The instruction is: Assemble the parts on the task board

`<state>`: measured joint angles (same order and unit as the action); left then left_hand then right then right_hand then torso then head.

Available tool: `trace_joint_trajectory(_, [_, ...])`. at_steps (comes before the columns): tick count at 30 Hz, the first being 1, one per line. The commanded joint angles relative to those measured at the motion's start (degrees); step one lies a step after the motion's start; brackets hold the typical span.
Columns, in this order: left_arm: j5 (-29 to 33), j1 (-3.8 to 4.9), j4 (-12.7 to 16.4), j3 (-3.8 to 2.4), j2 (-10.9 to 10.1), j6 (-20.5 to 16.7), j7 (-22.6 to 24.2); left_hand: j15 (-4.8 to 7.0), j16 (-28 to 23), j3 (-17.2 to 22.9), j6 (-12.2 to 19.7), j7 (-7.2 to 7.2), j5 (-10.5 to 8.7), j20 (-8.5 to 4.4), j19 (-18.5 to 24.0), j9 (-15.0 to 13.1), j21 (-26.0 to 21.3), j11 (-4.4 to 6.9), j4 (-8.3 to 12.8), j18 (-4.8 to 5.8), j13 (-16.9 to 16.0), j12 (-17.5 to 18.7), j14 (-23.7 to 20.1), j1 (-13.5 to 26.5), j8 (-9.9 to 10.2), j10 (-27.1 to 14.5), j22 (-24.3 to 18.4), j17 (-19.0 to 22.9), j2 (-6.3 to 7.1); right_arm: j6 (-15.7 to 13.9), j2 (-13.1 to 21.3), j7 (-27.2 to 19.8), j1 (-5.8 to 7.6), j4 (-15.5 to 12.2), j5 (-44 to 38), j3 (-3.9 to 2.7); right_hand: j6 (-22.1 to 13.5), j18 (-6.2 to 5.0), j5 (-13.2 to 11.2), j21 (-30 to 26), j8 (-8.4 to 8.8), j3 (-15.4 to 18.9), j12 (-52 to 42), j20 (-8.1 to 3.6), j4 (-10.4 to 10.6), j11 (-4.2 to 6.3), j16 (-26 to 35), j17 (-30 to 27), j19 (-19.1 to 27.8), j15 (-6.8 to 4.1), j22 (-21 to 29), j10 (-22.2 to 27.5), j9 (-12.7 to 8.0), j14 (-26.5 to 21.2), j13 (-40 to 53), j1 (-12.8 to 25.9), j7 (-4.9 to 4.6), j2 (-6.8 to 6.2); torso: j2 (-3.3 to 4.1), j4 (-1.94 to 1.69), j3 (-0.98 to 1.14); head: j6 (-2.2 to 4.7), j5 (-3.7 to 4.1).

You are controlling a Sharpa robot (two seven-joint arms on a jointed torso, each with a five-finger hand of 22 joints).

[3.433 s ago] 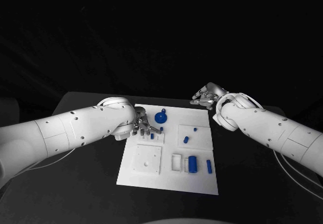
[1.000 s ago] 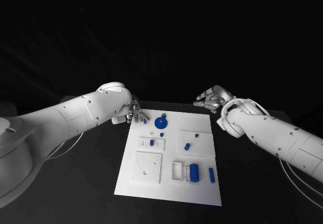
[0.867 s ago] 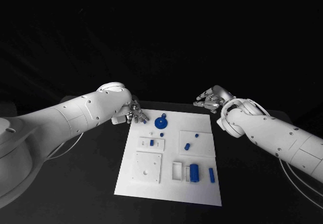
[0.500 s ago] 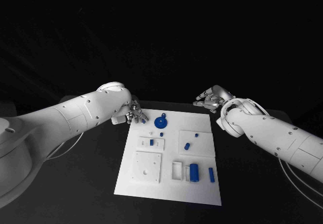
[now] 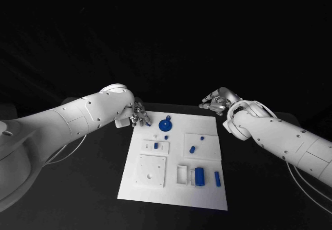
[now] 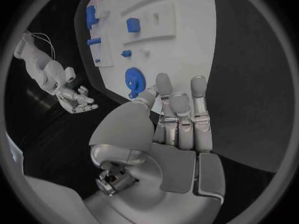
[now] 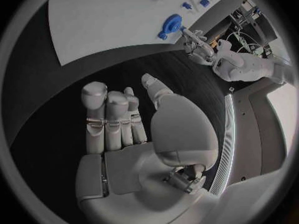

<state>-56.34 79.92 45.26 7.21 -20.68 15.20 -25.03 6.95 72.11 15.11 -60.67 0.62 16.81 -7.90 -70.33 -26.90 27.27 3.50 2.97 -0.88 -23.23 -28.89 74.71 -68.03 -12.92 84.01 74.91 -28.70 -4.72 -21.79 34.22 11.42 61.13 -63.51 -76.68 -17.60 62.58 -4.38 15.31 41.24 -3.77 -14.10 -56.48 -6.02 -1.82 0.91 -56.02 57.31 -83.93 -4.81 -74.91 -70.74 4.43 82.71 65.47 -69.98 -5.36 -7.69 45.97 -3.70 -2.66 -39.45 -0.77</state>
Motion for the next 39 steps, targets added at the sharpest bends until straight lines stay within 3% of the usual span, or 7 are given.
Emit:
trace_joint_trajectory(1, [1.6, 0.01, 0.9, -0.05, -0.3, -2.2, 0.7, 0.14, 0.0, 4.6, -0.9, -0.29, 0.09, -0.14, 0.2, -18.9, 0.5, 0.16, 1.0, 0.15, 0.3, -0.6, 0.4, 0.3, -1.5, 2.6, 1.2, -0.1, 1.45, 0.6, 0.0, -0.1, 0.01, 0.0, -0.6, -0.03, -0.4, -0.51, 0.0, -0.2, 0.16, -0.1, 0.1, 0.39, -0.1, -0.44, 0.1, -0.1, -3.3, 0.37, -4.5, 0.1, -0.1, 0.1, -0.1, -0.3, -0.04, 0.15, -0.08, -0.06, 0.02, -0.05, -0.01])
trace_joint_trajectory(10, [1.9, 0.02, 6.1, -0.11, -3.1, -6.3, -0.4, 0.31, 0.2, 6.2, -2.5, -0.59, 1.67, -0.32, -0.1, -22.0, 1.1, 0.51, 1.4, 0.06, 0.7, -1.4, 1.0, 0.4, -0.3, 2.7, 1.2, -0.5, 2.44, 0.8, 0.1, -0.1, 0.0, 0.2, -0.5, -0.02, -0.4, -0.51, 0.0, -0.2, 0.16, -0.1, 0.1, 0.39, -0.2, -0.44, 0.1, -0.1, -3.3, 0.37, -4.5, 0.1, -0.1, 0.1, -0.1, -0.2, -0.04, 0.13, -0.27, -0.25, -0.08, -0.04, -0.08])
trace_joint_trajectory(12, [1.9, 0.04, 8.5, -0.13, -4.4, -7.9, -1.1, 0.36, 0.3, 6.4, -2.8, -0.68, 2.02, -0.35, -0.2, -22.2, 1.2, 0.6, 1.4, 0.03, 0.7, -1.7, 1.2, 0.6, -0.1, 2.7, 1.1, -0.6, 2.72, 0.8, 0.2, -0.1, 0.0, 0.3, -0.4, -0.02, -0.4, -0.51, 0.0, -0.2, 0.16, -0.1, 0.1, 0.39, -0.2, -0.44, 0.1, -0.1, -3.3, 0.37, -4.5, 0.1, -0.1, 0.1, -0.1, -0.2, -0.04, 0.13, -0.51, -0.42, -0.09, -0.17, -0.01])
trace_joint_trajectory(19, [2.1, 0.12, 18.8, -0.14, -10.2, -12.8, -3.1, 0.55, 0.6, 7.1, -4.9, -1.42, 7.12, -0.43, -0.8, -24.0, 1.6, 1.09, 1.4, -0.15, 1.1, -3.2, 2.4, 2.2, -0.6, 2.8, 1.1, -1.8, 4.37, 0.8, 0.8, -0.3, -0.3, 0.2, 0.0, -0.01, -0.4, -0.5, 0.2, -0.4, 0.16, 0.0, 0.1, 0.4, -0.1, -0.46, 0.2, -0.2, -3.2, 0.38, -4.5, 0.1, -0.1, 0.1, -0.1, 0.0, -0.04, 0.1, -1.43, -1.02, -0.09, -0.79, 0.23])
trace_joint_trajectory(24, [2.0, 0.12, 25.5, 0.05, -13.9, -16.2, -4.0, 0.73, 0.9, 7.9, -5.6, -1.72, 10.14, -0.57, -1.0, -25.6, 1.9, 1.22, 1.3, -0.2, 1.4, -4.0, 3.0, 3.0, -1.0, 2.8, 1.2, -3.4, 5.38, 0.8, 1.3, -0.4, -0.72, 0.0, 0.3, 0.0, -0.5, -0.52, 0.4, -0.7, 0.15, 0.1, 0.6, 0.41, 0.0, -0.45, 0.5, -0.5, -3.2, 0.38, -4.4, 0.4, -0.1, 0.0, -0.4, 0.0, -0.03, 0.15, -2.04, -1.59, -0.31, -1.37, 0.46])
trace_joint_trajectory(32, [0.3, -0.48, 33.9, 1.64, -18.0, -21.4, -4.9, 0.86, 0.8, 9.0, -6.3, -1.86, 11.43, -0.69, -1.0, -27.9, 2.7, 1.22, 1.3, -0.24, 1.9, -4.9, 3.5, 3.6, -0.4, 2.8, 1.1, -5.1, 5.97, 0.8, 1.9, -0.6, -1.43, -0.4, 0.6, 0.0, -0.4, -0.52, 0.4, -1.3, 0.14, 0.2, 1.0, 0.39, 0.0, -0.44, 0.9, -0.8, -3.2, 0.37, -4.2, 0.5, -0.1, 0.0, -0.8, 0.0, -0.01, 0.15, -2.45, -1.96, -0.52, -2.15, 0.57])
trace_joint_trajectory(39, [-1.8, -1.57, 36.2, 3.38, -18.8, -23.8, -5.5, 0.91, 0.9, 9.7, -6.7, -1.92, 11.73, -0.72, -1.1, -28.4, 3.0, 1.25, 1.5, -0.3, 2.0, -5.5, 3.9, 3.9, 0.0, 2.8, 1.2, -6.0, 6.17, 0.7, 1.7, -0.8, -1.68, -0.4, 0.7, 0.0, -0.5, -0.5, 0.5, -1.8, 0.16, 0.3, 1.4, 0.39, 0.0, -0.43, 1.3, -1.2, -3.2, 0.36, -4.0, 0.6, -0.1, 0.0, -1.2, 0.1, -0.02, 0.16, -2.28, -1.75, -0.45, -2.34, 0.27])
